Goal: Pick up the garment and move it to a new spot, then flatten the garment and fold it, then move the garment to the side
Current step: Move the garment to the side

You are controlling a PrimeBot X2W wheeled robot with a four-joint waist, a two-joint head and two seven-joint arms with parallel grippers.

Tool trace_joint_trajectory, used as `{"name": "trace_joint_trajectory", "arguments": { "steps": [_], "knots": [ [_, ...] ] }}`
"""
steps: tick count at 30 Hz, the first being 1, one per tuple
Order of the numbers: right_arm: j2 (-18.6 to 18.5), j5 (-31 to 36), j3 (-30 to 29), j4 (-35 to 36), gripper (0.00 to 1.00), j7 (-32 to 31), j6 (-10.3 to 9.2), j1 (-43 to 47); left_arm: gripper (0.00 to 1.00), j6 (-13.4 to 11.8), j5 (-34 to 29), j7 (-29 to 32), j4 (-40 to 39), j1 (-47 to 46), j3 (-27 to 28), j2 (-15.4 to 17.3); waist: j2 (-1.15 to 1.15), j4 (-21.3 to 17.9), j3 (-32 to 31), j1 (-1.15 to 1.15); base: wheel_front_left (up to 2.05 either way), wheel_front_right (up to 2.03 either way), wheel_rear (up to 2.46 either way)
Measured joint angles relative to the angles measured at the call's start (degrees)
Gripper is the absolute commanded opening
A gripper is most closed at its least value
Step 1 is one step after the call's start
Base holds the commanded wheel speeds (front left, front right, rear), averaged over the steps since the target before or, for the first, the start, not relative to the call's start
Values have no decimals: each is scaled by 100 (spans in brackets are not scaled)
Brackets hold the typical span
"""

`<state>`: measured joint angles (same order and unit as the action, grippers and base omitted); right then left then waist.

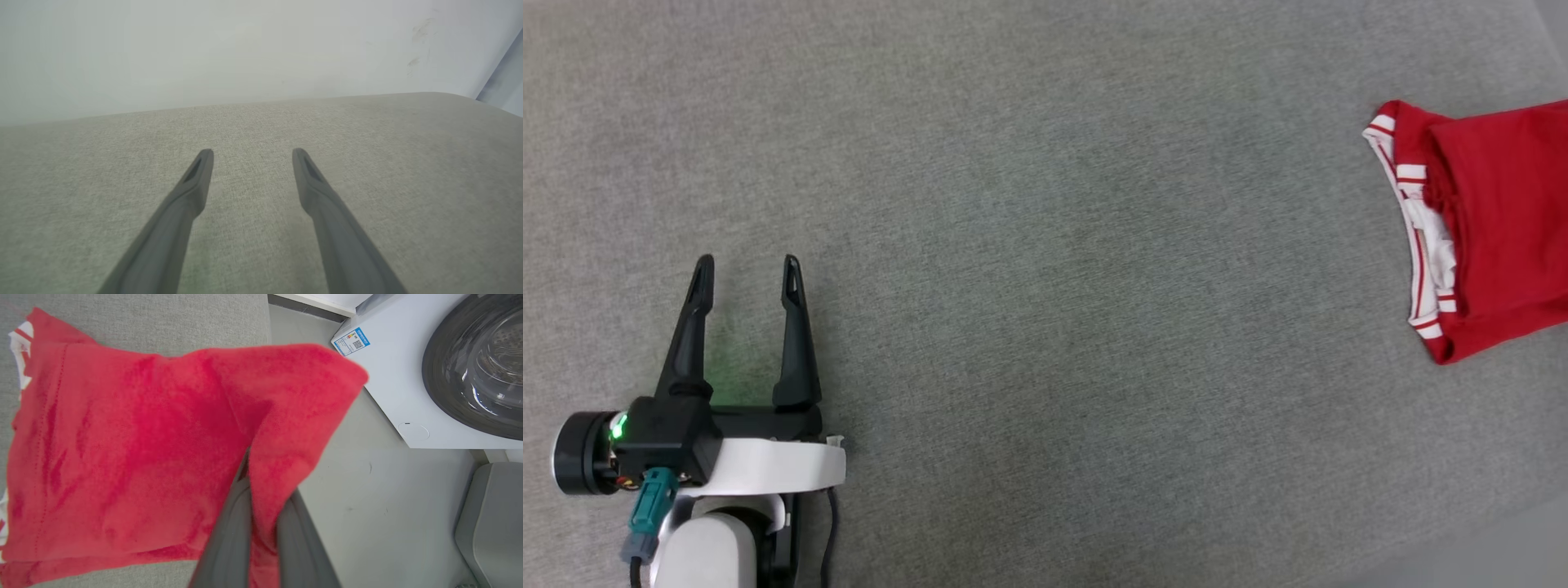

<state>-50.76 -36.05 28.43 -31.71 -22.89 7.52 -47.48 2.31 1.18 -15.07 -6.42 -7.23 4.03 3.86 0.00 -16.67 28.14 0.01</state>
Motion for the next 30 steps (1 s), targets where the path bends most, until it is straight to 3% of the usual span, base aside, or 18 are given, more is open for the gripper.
{"name": "trace_joint_trajectory", "arguments": {
  "steps": [6,8,13,17,23,30],
  "knots": [
    [380,177,-38,-668,3,255,0,-215,100,-7,-7,0,2,-35,44,2,0,66,29,0,0,0,0],
    [517,310,-90,-992,100,367,1,-310,100,-37,18,0,73,16,41,-26,0,74,-158,-1,0,0,0],
    [463,1003,-409,-1123,100,1467,0,-480,100,-153,116,0,185,266,-62,-70,0,171,-729,-1,0,0,0],
    [706,1196,-876,-995,100,2386,0,-455,100,-211,160,0,267,475,-113,-85,0,274,-1104,-1,0,0,0],
    [1338,1679,-1570,-469,100,3518,-1,13,100,-332,230,0,337,738,-165,-90,0,496,-1578,-2,0,0,0],
    [2449,2199,-2359,711,100,3783,-1,1255,100,-460,357,0,405,1017,-291,-93,0,858,-1989,-2,0,0,0]
  ]
}}
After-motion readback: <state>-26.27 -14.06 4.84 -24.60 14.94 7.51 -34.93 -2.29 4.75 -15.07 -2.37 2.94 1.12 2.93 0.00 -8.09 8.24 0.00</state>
